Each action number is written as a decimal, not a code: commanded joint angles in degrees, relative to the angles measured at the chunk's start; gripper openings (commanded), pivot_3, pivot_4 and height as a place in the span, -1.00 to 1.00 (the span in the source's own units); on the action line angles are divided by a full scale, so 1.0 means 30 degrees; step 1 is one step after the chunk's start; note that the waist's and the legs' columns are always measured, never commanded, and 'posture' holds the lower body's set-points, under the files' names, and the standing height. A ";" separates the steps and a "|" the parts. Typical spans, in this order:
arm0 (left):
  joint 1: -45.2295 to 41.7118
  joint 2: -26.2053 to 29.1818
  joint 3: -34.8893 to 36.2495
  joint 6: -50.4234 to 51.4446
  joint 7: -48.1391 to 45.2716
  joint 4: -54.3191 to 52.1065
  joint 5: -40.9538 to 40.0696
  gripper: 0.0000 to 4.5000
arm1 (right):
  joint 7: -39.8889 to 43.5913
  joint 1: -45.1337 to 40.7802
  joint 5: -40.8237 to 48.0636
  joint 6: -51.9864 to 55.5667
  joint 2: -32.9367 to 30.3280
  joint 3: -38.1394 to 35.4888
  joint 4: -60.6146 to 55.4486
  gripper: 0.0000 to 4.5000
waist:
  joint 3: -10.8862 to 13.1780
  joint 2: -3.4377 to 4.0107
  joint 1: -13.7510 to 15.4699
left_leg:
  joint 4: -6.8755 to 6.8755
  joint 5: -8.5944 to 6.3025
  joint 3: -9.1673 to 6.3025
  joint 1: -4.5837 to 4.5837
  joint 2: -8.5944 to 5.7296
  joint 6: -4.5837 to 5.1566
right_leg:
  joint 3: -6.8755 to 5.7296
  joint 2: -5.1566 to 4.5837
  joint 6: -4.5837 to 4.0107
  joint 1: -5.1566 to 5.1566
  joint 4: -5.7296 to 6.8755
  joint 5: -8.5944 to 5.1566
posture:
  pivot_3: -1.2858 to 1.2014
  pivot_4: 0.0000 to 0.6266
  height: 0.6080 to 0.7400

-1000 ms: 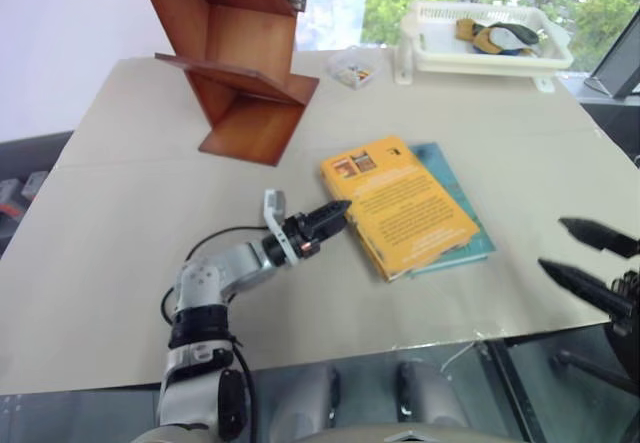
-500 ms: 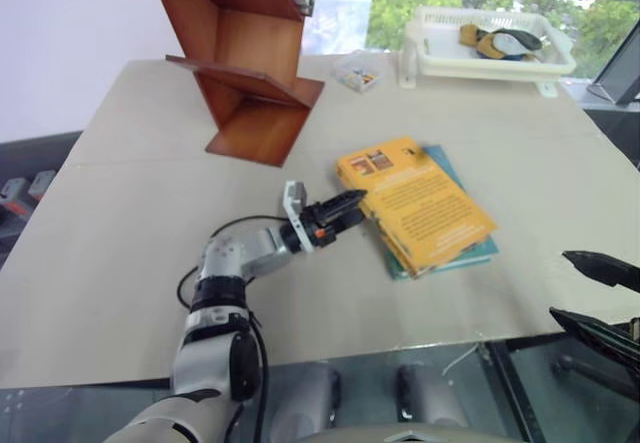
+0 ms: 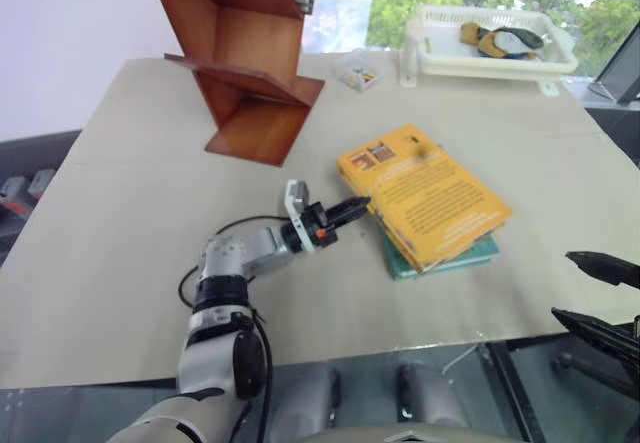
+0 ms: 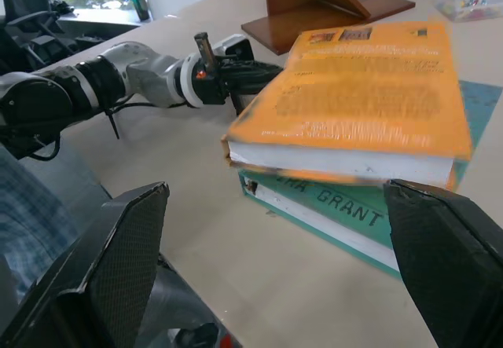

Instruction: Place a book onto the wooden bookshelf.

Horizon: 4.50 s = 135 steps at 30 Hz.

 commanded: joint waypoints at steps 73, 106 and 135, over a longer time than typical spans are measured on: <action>-1.4690 1.9037 -1.2584 -3.2230 -1.7184 -0.1561 2.7768 -0.98 | 0.4141 -1.1248 -0.3674 -0.1208 -0.3010 0.6486 0.8973 1.00 | 0.0239 -0.0040 -0.0127 | 0.0053 0.0000 -0.0029 -0.0140 -0.0024 0.0015 | -0.0066 0.0054 0.0127 -0.0097 0.0053 0.0023 | 0.03 -0.52 1.00; -1.6159 1.9174 -1.4955 -3.5661 -1.2715 0.3603 3.4051 0.42 | 0.3109 -1.0227 -0.3722 -0.1526 -0.2880 0.5587 0.8260 1.00 | 0.0226 -0.0018 -0.0653 | 0.0161 0.0024 0.0160 0.0079 0.0162 -0.0021 | 0.0108 0.0199 0.0197 -0.0060 0.0298 -0.0017 | 0.03 -0.52 1.00; -1.5470 1.8472 -1.4560 -3.5373 -1.1322 0.2745 3.4251 0.42 | 0.2933 -1.0029 -0.3824 -0.1626 -0.2753 0.5459 0.8115 1.00 | 0.0277 -0.0121 -0.0462 | 0.0146 0.0021 0.0275 0.0074 0.0165 -0.0017 | 0.0170 0.0203 0.0150 -0.0069 0.0274 0.0015 | 0.03 -0.52 1.00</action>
